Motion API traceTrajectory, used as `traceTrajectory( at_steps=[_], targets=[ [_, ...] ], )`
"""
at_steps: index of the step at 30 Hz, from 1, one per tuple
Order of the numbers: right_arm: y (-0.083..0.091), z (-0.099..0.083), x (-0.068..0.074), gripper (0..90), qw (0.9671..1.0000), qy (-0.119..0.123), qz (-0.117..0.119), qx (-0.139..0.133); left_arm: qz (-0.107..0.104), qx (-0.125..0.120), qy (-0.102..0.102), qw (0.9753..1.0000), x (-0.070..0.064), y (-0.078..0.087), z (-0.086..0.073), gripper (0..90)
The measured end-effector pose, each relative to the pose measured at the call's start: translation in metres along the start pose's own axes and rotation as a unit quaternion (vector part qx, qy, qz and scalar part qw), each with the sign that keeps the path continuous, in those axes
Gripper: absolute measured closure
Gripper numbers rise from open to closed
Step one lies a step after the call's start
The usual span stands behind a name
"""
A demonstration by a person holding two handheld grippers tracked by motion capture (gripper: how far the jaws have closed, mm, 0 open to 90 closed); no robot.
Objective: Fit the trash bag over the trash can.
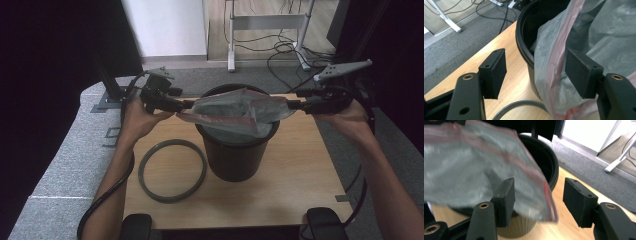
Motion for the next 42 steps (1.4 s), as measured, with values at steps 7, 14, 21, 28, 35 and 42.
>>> traceTrajectory(
  at_steps=[7,14,21,28,35,42],
  targets=[
    [-0.015,0.041,0.0,36.9,0.9992,-0.011,-0.039,0.005,-0.01,0.009,-0.004,0.9999,-0.001,-0.011,0.015,31.9],
    [-0.055,0.041,0.007,34.1,0.9974,-0.01,-0.055,0.045,0.011,0.034,0.008,0.9993,0.007,-0.032,0.016,43.7],
    [-0.056,0.001,0.02,33.6,0.9987,0.0,-0.027,0.044,0.014,0.028,0.042,0.9986,0.022,-0.03,0.003,51.8],
    [-0.039,-0.03,0.023,33.5,0.9987,0.017,-0.024,0.042,0.008,0.044,0.048,0.9979,0.024,-0.033,-0.005,49.1],
    [-0.032,-0.015,0.014,35.3,0.9992,0.009,-0.028,0.027,-0.005,0.027,0.041,0.9988,0.025,-0.033,0.008,42.3],
    [-0.058,-0.007,0.003,67.3,0.9967,0.007,-0.011,0.081,-0.021,0.035,0.048,0.998,0.032,-0.04,0.017,60.1]
  ],
)
Point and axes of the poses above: each handheld gripper's, and its own axes: y roughly backward along the jaws, z roughly out of its top, x roughly to its left, the point moved 1 cm from there along -y, roughly forward along the jaws, and after that the axes turned 14 degrees about -z, right-handed, at the moved point
